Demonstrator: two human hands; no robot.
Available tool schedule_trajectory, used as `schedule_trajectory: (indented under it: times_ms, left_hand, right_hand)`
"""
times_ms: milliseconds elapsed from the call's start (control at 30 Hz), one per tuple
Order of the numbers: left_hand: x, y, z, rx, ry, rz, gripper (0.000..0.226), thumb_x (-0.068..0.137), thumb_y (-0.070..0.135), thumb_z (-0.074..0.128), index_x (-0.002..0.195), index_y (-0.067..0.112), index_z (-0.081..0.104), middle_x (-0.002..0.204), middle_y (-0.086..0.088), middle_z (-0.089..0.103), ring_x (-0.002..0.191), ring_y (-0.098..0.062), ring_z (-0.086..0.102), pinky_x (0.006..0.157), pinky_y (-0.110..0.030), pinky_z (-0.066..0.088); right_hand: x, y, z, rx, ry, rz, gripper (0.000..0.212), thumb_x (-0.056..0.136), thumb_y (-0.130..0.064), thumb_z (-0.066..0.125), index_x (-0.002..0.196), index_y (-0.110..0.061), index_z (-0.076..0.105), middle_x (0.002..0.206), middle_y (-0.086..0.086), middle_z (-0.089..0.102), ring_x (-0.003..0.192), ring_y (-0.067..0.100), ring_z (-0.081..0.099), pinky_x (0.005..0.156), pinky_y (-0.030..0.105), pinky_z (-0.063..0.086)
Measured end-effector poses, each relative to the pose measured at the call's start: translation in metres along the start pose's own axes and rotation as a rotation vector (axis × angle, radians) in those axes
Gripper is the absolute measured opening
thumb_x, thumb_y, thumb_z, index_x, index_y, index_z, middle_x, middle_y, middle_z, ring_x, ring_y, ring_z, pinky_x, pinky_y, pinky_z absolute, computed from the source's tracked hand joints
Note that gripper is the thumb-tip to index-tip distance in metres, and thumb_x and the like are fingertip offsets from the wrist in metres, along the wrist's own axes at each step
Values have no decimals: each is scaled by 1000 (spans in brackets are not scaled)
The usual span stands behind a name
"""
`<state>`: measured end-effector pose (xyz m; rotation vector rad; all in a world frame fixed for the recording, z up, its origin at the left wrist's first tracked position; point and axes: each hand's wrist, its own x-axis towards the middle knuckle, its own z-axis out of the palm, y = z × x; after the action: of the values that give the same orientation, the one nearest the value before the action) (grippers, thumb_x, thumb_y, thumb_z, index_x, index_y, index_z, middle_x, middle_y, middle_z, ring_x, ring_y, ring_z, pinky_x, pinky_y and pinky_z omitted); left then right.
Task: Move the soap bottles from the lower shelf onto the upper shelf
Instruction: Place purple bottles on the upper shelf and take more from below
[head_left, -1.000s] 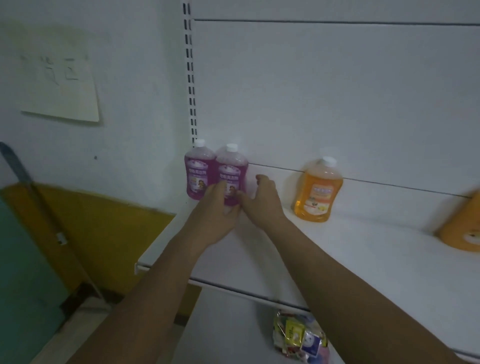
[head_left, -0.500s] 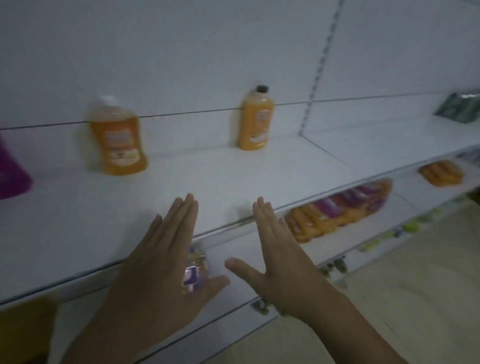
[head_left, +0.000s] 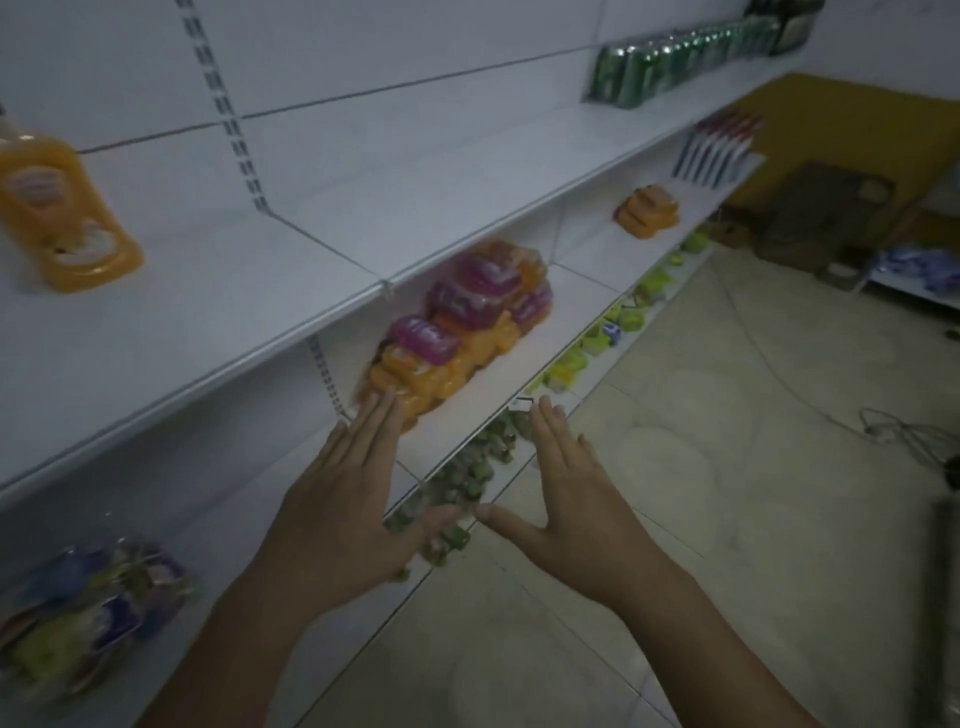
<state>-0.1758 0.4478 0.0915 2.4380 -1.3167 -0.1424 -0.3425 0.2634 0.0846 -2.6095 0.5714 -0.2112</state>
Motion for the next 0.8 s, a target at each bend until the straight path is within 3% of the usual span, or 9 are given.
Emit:
schedule_trajectory:
  times_ms: [167, 333, 500, 633, 800]
  left_hand:
    - [63, 43, 45, -8, -60, -40, 117, 75, 99, 22, 160, 30, -20, 169, 16, -20, 154, -2, -14, 130, -41, 11]
    - [130, 65, 73, -5, -146, -77, 117, 77, 95, 32, 161, 31, -19, 170, 16, -17, 158, -11, -5, 126, -47, 19]
    - [211, 64, 103, -14, -172, -97, 116, 78, 94, 35, 160, 32, -20, 171, 14, -14, 158, -11, -7, 126, -40, 10]
    - [282, 45, 126, -32, -208, -150, 117, 77, 95, 36, 161, 31, -15, 172, 13, -10, 159, -14, -1, 125, -40, 15]
    - [353, 20, 138, -126, -220, -228, 106, 80, 85, 51, 160, 34, 5, 168, 9, 17, 153, -21, 23, 119, -43, 33]
  right_hand:
    - [7, 88, -24, 13, -39, 89, 117, 81, -92, 34, 160, -26, -21, 166, -14, -30, 152, 3, -26, 130, 38, 0]
    - [39, 151, -32, 27, -65, 123, 118, 81, -92, 35, 161, -24, -18, 167, -11, -27, 154, 6, -22, 130, 41, 2]
    - [101, 200, -36, 31, -101, 118, 117, 81, -91, 34, 161, -24, -19, 167, -10, -27, 154, 6, -23, 130, 39, -1]
    - [167, 233, -36, 37, -128, 105, 118, 78, -94, 30, 162, -25, -17, 168, -11, -25, 154, 5, -21, 130, 38, -1]
    - [256, 264, -32, 67, -206, 85, 115, 83, -89, 39, 163, -23, -11, 170, -8, -16, 157, 9, -11, 130, 40, 4]
